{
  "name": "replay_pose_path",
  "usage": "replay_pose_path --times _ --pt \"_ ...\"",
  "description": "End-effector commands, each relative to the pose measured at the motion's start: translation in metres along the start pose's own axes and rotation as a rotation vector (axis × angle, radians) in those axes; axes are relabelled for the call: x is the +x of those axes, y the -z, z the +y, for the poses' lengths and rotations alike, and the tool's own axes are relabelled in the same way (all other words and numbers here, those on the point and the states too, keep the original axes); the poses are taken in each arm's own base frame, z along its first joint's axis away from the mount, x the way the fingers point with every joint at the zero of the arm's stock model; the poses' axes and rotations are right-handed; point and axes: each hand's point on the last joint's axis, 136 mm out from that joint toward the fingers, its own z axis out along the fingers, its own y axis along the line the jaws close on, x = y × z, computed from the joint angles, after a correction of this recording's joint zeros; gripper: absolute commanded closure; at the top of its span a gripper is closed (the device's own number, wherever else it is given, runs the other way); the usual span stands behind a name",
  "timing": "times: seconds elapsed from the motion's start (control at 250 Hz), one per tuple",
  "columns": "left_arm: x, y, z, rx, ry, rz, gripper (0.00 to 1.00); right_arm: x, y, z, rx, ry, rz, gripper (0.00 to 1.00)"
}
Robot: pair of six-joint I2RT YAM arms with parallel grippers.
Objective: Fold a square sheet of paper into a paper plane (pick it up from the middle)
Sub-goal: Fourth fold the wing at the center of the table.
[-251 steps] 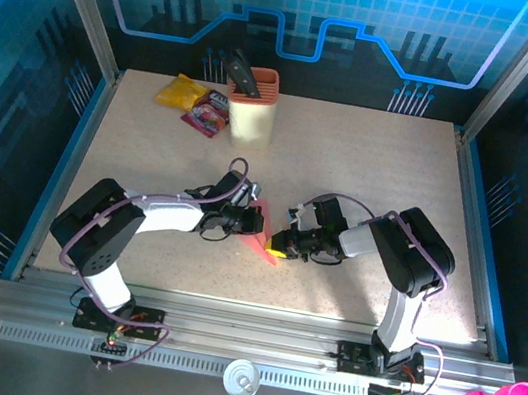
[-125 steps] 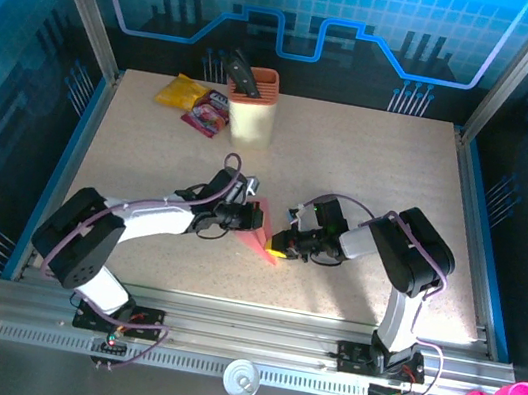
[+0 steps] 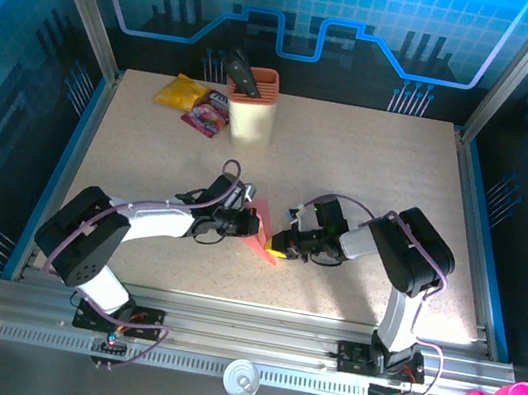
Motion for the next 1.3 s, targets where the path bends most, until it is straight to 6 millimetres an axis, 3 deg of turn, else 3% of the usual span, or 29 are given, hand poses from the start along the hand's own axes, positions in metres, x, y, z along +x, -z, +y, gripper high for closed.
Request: replay_pose_path --times 0.0,0.863,1.051,1.294 --pt "0.003 -0.007 -0.001 0.015 -0.021 0.012 1.00 0.027 0.002 -0.066 0.167 -0.259 0.024 1.00" --pt "-0.005 -0.034 0.005 -0.007 -0.042 0.027 1.00 0.031 0.002 -0.070 0.168 -0.270 0.028 1.00" --pt "-0.002 -0.036 0.011 -0.029 -0.032 0.031 1.00 0.029 0.002 -0.067 0.160 -0.263 0.026 1.00" --pt "-0.008 -0.033 0.004 -0.007 -0.035 0.009 1.00 0.031 0.001 -0.069 0.163 -0.267 0.029 1.00"
